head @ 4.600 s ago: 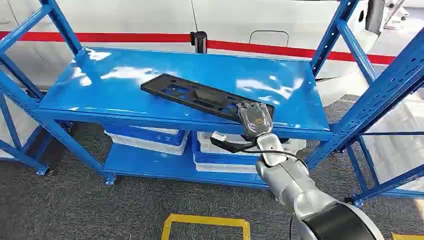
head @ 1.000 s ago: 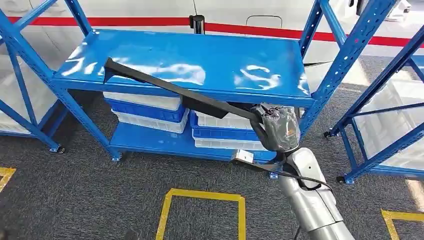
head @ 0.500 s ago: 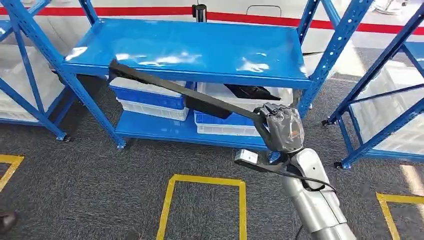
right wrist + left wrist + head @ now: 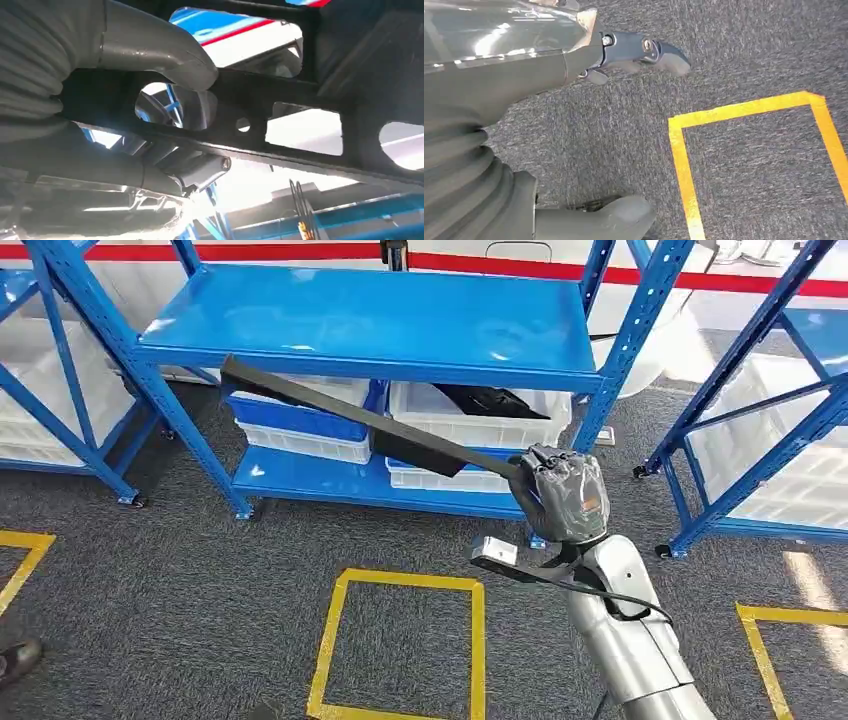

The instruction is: Take the parts from the cabinet and place them on the table.

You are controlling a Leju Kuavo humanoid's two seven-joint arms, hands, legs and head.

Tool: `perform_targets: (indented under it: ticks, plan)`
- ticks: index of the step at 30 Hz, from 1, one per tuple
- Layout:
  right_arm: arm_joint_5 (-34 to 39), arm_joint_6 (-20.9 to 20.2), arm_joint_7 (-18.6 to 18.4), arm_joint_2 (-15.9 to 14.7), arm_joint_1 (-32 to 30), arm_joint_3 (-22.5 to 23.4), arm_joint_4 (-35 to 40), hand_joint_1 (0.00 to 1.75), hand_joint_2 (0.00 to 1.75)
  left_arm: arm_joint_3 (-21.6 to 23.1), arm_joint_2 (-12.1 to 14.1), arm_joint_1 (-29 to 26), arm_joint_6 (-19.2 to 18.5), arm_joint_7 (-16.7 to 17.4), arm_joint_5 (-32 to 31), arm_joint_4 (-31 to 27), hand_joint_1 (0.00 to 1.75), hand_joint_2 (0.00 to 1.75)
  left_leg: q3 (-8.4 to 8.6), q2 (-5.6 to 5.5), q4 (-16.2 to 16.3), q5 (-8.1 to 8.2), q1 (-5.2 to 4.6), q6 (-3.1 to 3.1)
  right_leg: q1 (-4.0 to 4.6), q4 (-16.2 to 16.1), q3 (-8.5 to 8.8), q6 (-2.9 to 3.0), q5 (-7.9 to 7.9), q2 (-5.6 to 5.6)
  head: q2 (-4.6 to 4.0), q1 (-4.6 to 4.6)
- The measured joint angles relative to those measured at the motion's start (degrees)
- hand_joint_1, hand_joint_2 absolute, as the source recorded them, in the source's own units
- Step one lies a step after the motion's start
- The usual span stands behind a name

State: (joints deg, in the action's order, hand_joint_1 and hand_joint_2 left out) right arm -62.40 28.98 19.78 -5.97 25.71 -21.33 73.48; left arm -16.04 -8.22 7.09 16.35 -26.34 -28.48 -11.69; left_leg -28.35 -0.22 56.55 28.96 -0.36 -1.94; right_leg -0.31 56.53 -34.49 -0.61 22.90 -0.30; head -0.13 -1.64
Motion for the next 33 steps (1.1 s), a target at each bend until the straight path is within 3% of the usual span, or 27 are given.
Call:
perform_targets:
  ticks: [1,2,3,4,6,7,8,9,10,11,12,13,14,16,17,18,20,22,23,24,25,27,28,31,32,33]
  plan:
    - [0.0,0.0,0.0,0.0,0.0,0.0,0.0,1.69,1.75,0.0,0.0,0.0,-0.1,0.0,-0.1,0.0,0.00,1.75,-0.09,0.03,0.0,-0.39,-0.23,-0.45,-0.15,-0.1,-0.07,-0.43,-0.52,-0.01,0.00,-0.02]
    - [0.1,0.0,0.0,-0.2,-0.2,0.0,0.1,1.69,1.75,0.0,0.0,-0.1,-0.1,0.0,-0.2,0.0,0.00,1.75,-0.23,0.18,-1.0,-1.55,-0.01,-1.04,0.30,-0.3,-0.44,-0.80,-0.79,0.02,0.00,0.09]
    - [0.2,0.0,0.0,-0.6,-0.3,0.0,0.1,1.69,1.75,0.0,0.0,0.0,-0.1,0.0,-0.2,0.0,0.00,1.75,-0.72,0.64,-1.4,-2.47,0.29,-1.17,0.15,0.6,-0.89,-0.67,0.62,0.08,0.00,0.09]
    - [0.2,0.1,0.0,-0.8,-0.2,0.0,0.1,1.69,1.75,0.0,0.0,0.0,-0.1,0.0,-0.2,0.0,0.00,1.75,-1.64,0.59,-1.5,-3.18,0.36,-1.80,0.16,2.9,-2.25,-0.30,3.55,0.16,0.00,0.28]
    - [0.4,0.1,0.0,-1.0,-0.5,0.0,0.1,1.69,1.75,0.0,0.0,0.0,-0.1,0.0,0.0,0.0,0.00,1.75,-3.54,0.68,-1.4,-4.63,0.37,-1.86,-0.25,11.5,-4.64,0.00,9.52,0.16,0.00,0.39]
    - [0.5,0.1,0.0,-1.1,-0.5,0.0,0.1,1.69,1.75,0.0,0.0,0.0,-0.1,-0.1,0.2,0.0,0.00,1.75,-4.65,0.71,-1.3,-5.39,0.38,-1.75,-0.40,15.6,-5.54,-0.43,10.89,0.16,0.00,0.43]
    - [0.6,0.1,0.0,-1.1,-0.5,0.0,0.1,1.69,1.75,0.0,0.0,-0.1,-0.1,-0.1,0.2,0.0,0.00,1.75,-5.64,0.78,-1.2,-6.11,0.43,-1.60,-0.60,17.7,-5.47,-1.11,10.55,0.16,0.00,0.44]
    - [0.7,0.1,0.0,-1.0,-0.4,0.0,0.1,1.69,1.75,0.0,-0.1,-0.1,-0.1,-0.2,0.2,0.0,0.00,1.75,-6.68,0.83,-1.1,-6.82,0.51,-1.39,-0.85,17.6,-4.40,-2.02,9.08,0.16,0.00,0.39]
    - [0.7,0.1,0.0,-1.0,-0.3,0.0,0.1,1.69,1.75,0.0,-0.1,-0.1,0.0,-0.2,0.3,0.0,0.00,1.75,-7.84,0.89,-0.8,-7.43,0.64,-1.12,-1.06,15.4,-2.29,-3.02,6.90,0.15,0.00,0.44]
    - [0.7,0.1,0.0,-1.0,-0.1,0.0,0.1,1.69,1.75,0.0,-0.1,-0.1,0.0,-0.2,0.3,0.0,0.00,1.75,-9.02,0.92,-0.3,-8.01,0.87,-0.73,-1.36,11.1,0.93,-3.77,5.14,0.14,0.00,0.39]
    - [0.8,0.2,-0.1,-1.1,0.0,0.0,0.1,1.69,1.75,0.0,-0.1,-0.1,0.0,-0.2,0.3,0.0,0.00,1.75,-9.96,0.91,0.3,-8.45,0.97,-0.32,-1.60,6.2,4.41,-3.88,5.23,0.13,0.00,0.46]
    - [0.8,0.2,-0.2,-1.0,0.2,0.0,0.1,1.69,1.75,0.0,0.0,-0.1,0.0,-0.2,0.3,0.0,0.00,1.75,-10.96,0.89,0.9,-8.79,0.73,0.19,-1.23,1.2,7.85,-3.61,7.66,0.20,0.00,0.59]
    - [0.9,0.3,-0.2,-1.1,0.1,0.0,0.2,1.69,1.75,0.0,-0.1,-0.2,0.0,-0.3,0.3,0.0,0.00,1.75,-11.23,0.94,1.1,-9.40,0.74,0.55,-0.53,0.2,7.46,-2.46,8.17,0.40,0.00,0.19]
    - [1.2,0.5,-0.4,-1.3,-0.1,0.1,0.2,1.69,1.75,-0.1,-0.1,-0.4,0.0,-0.3,0.3,0.0,0.00,1.75,-11.61,0.78,0.9,-10.63,0.60,0.75,-0.47,0.9,6.44,-1.72,7.61,0.32,0.00,0.20]
    - [1.3,0.8,-0.5,-1.3,-0.3,0.2,0.2,1.69,1.75,-0.1,0.0,-0.5,0.0,-0.3,0.3,0.0,0.00,1.75,-11.96,0.74,1.0,-11.13,0.81,1.03,-1.13,0.9,5.43,-1.07,7.09,0.26,0.00,0.03]
    - [1.4,0.9,-0.5,-1.4,-0.2,0.2,0.2,1.69,1.75,-0.2,0.1,-0.5,0.0,-0.3,0.3,0.0,0.00,1.75,-12.62,0.64,1.5,-9.72,1.14,1.41,-1.35,1.0,5.48,-0.54,6.42,0.01,0.00,0.20]
    - [1.4,0.9,-0.6,-1.4,-0.3,0.5,0.2,1.69,1.75,-0.2,0.1,-0.6,0.0,-0.3,0.4,0.0,0.00,1.75,-14.03,0.54,7.6,-2.10,1.11,2.04,-1.17,1.1,4.16,0.78,5.00,0.07,0.00,-0.11]
    - [1.5,0.9,-0.6,-1.4,-0.3,0.7,0.2,1.69,1.75,-0.2,0.1,-0.6,-0.1,-0.3,0.4,0.0,0.00,1.75,-15.79,0.45,16.5,2.75,1.21,2.33,-1.01,1.2,2.71,0.89,3.96,0.05,0.00,-0.13]
    - [1.5,0.9,-0.6,-1.4,-0.5,0.8,0.2,1.69,1.75,-0.2,0.1,-0.7,-0.2,-0.3,0.3,0.0,0.00,1.75,-15.86,0.38,19.1,3.16,1.24,2.35,-0.98,1.4,2.07,0.89,3.50,0.02,0.00,-0.13]
    - [1.5,0.9,-0.6,-1.5,-0.7,1.0,0.2,1.69,1.75,-0.2,0.1,-0.7,-0.2,-0.3,0.3,0.0,0.00,1.75,-14.59,0.36,19.1,2.21,1.30,2.29,-0.97,1.5,1.41,0.70,3.11,0.02,0.00,-0.13]
    - [1.5,0.9,-0.6,-1.5,-0.9,1.2,0.2,1.69,1.75,-0.2,0.1,-0.7,-0.2,-0.3,0.3,0.0,0.00,1.75,-12.32,0.37,16.7,0.66,1.38,2.19,-0.98,1.6,0.90,0.55,2.75,0.02,0.00,-0.15]
    - [1.5,1.0,-0.6,-1.6,-0.9,1.5,0.3,1.69,1.75,-0.2,0.1,-0.6,-0.3,-0.3,0.1,0.0,0.00,1.75,-5.18,0.33,7.1,-1.73,1.56,1.88,-1.01,1.6,0.14,0.07,1.94,0.08,0.00,-0.13]
    - [1.5,1.0,-0.6,-1.7,-1.0,1.8,0.4,1.69,1.75,-0.2,0.1,-0.4,-0.4,-0.4,-0.2,0.0,0.00,1.75,-2.28,-0.01,2.6,-0.08,1.43,1.69,-0.78,1.6,-0.35,-0.48,1.57,0.10,0.00,-0.15]
    - [1.3,1.3,-0.8,-1.9,-1.4,2.6,0.8,1.69,1.75,-0.2,0.1,-0.4,-0.5,-0.4,-0.4,0.0,0.00,1.75,-2.76,-0.26,1.8,-0.90,0.69,0.85,-0.80,1.1,-0.58,-1.99,0.22,0.00,0.00,-0.09]
    - [1.3,1.4,-0.9,-2.1,-1.7,2.8,1.0,1.69,1.75,-0.2,0.1,-0.4,-0.6,-0.3,-0.5,0.0,0.00,1.75,-3.03,-0.23,1.6,-1.32,0.58,0.35,-0.75,1.0,-0.61,-2.29,-0.18,0.05,0.00,-0.02]
    - [1.3,1.4,-1.0,-2.5,-2.0,3.1,1.1,1.69,1.75,-0.2,0.1,-0.4,-0.6,-0.3,-0.5,0.0,0.00,1.75,-3.16,0.19,0.9,-2.19,1.18,-0.53,-0.53,1.3,-1.34,-2.54,0.45,0.14,0.00,0.02]
